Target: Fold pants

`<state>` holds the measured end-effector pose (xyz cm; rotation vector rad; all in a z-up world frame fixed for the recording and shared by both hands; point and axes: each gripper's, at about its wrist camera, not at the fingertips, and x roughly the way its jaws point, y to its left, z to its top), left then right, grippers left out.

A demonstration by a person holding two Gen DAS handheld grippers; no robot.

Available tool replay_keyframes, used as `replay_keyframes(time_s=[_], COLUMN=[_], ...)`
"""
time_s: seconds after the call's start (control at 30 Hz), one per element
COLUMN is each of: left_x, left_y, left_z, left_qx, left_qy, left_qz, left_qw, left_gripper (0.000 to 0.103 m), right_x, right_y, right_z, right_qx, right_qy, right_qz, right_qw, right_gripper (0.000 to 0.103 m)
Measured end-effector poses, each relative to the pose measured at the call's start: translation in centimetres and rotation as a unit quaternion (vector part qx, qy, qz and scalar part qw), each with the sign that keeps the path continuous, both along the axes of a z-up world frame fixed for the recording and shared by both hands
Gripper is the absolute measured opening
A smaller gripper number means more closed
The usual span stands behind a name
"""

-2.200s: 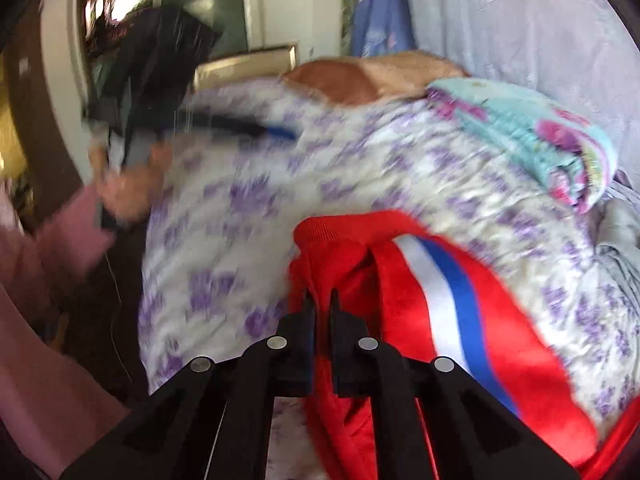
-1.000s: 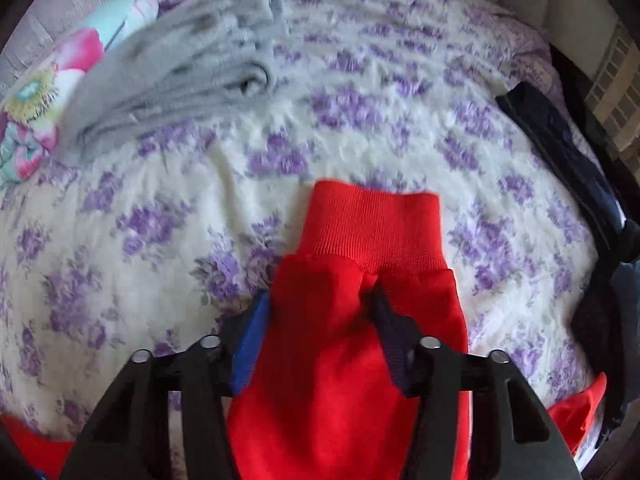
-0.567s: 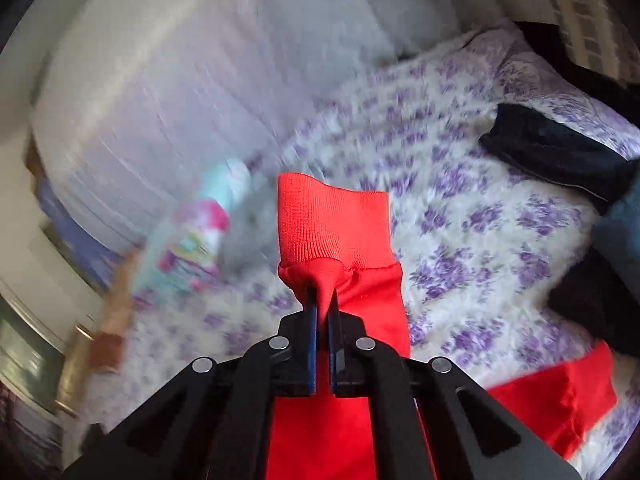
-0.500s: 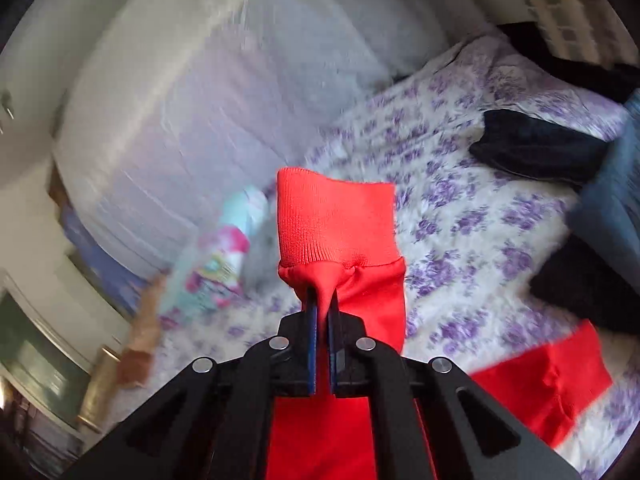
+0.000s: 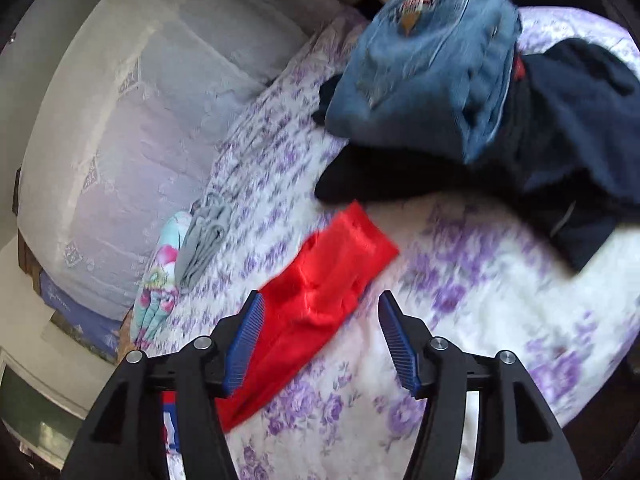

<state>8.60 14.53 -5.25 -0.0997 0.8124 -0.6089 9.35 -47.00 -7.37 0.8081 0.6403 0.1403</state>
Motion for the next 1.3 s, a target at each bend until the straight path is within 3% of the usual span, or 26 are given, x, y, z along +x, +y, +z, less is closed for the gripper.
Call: replay_keyframes(time_s=[0.13, 0.17, 0.2, 0.23, 0.27, 0.3, 0.37, 0.4, 0.47, 0.5, 0.57, 0.63, 0.67, 0.73, 0.8, 0.9, 1.0, 1.1, 1.17, 1.23, 1.3], left_x=[0.1, 0.1, 0.0, 0.1, 0.1, 0.0, 0.1, 0.1, 0.1, 0.1, 0.0, -0.1, -0.1, -0.1, -0.1, -0.1, -0.2, -0.2, -0.4, -0.4, -0.5], left_y=[-0.1, -0.1, -0.2, -0.2, -0.2, -0.2, -0.1, -0.2, -0.2, -0.2, -0.3, -0.3, -0.4, -0.5, -0.4, -0.5, -0.4, -0.5, -0.7, -0.7, -0.6], left_z=[-0.1, -0.1, -0.1, -0.1, -0.1, -0.1, -0.1, -0.1, -0.2, -0.2, -0.2, -0.2, -0.2, -0.2, -0.1, -0.1, -0.1, 0.0, 0.0, 0.0, 0.0], left_qx=[0.005, 0.006, 0.007, 0.007, 0.008, 0.008, 0.009, 0.010, 0.012, 0.014, 0.015, 0.016, 0.017, 0.019, 0.019, 0.014, 0.008, 0.012, 0.018, 0.019, 0.017], left_qy=[-0.001, -0.001, -0.001, -0.001, -0.002, -0.002, -0.003, -0.003, -0.004, -0.004, -0.005, -0.006, -0.006, -0.006, -0.006, -0.007, -0.007, -0.009, -0.011, -0.013, -0.014], left_qz=[0.001, 0.002, 0.002, 0.002, 0.003, 0.003, 0.005, 0.005, 0.008, 0.008, 0.009, 0.006, 0.005, 0.003, 0.003, 0.002, -0.001, 0.001, 0.001, 0.001, 0.001], left_qw=[1.0000, 1.0000, 1.0000, 1.0000, 1.0000, 1.0000, 0.9999, 0.9999, 0.9999, 0.9999, 0.9998, 0.9998, 0.9998, 0.9998, 0.9998, 0.9999, 0.9999, 0.9999, 0.9998, 0.9997, 0.9998], left_gripper=[0.090, 0.090, 0.090, 0.090, 0.090, 0.090, 0.090, 0.090, 0.090, 0.090, 0.090, 0.090, 0.090, 0.091, 0.091, 0.092, 0.093, 0.093, 0.093, 0.094, 0.094], right_x=[4.0, 4.8, 5.6, 6.5, 7.0, 7.1, 7.1, 6.9, 6.6, 6.9, 8.0, 9.3, 9.7, 9.3, 8.2, 5.8, 3.2, 1.8, 1.5, 1.1, 0.4], right_y=[-1.1, -1.4, -0.8, 0.2, 1.2, 1.7, 2.8, 3.0, 2.6, 2.1, 1.3, 0.4, 0.3, 0.1, 0.0, 1.0, 5.4, 12.7, 18.5, 24.2, 28.0], right_z=[0.5, 0.0, -0.3, -0.3, 0.3, 0.9, 3.5, 5.1, 6.3, 5.9, 4.0, -0.5, -2.3, -3.5, -2.1, 1.2, 5.2, 7.3, 7.1, 5.8, 4.5], right_qx=[-0.039, -0.044, -0.051, -0.070, -0.101, -0.120, -0.147, -0.144, -0.131, -0.122, -0.113, -0.111, -0.117, -0.113, -0.130, -0.202, -0.233, -0.253, -0.261, -0.267, -0.290], right_qy=[0.043, 0.052, 0.060, 0.070, 0.071, 0.063, 0.010, -0.034, -0.083, -0.087, -0.056, 0.013, 0.041, 0.037, 0.051, 0.031, -0.040, -0.103, -0.131, -0.143, -0.153], right_qz=[0.002, 0.021, 0.047, 0.073, 0.081, 0.083, 0.096, 0.105, 0.109, 0.104, 0.090, 0.081, 0.078, 0.077, 0.047, 0.009, 0.059, 0.179, 0.272, 0.372, 0.433], right_qw=[0.998, 0.998, 0.996, 0.992, 0.989, 0.987, 0.985, 0.983, 0.982, 0.983, 0.988, 0.990, 0.989, 0.990, 0.989, 0.979, 0.970, 0.945, 0.917, 0.878, 0.839], right_gripper=[0.061, 0.050, 0.028, 0.017, 0.007, 0.007, 0.007, 0.007, 0.007, 0.007, 0.007, 0.008, 0.013, 0.017, 0.047, 0.048, 0.048, 0.048, 0.046, 0.043, 0.034])
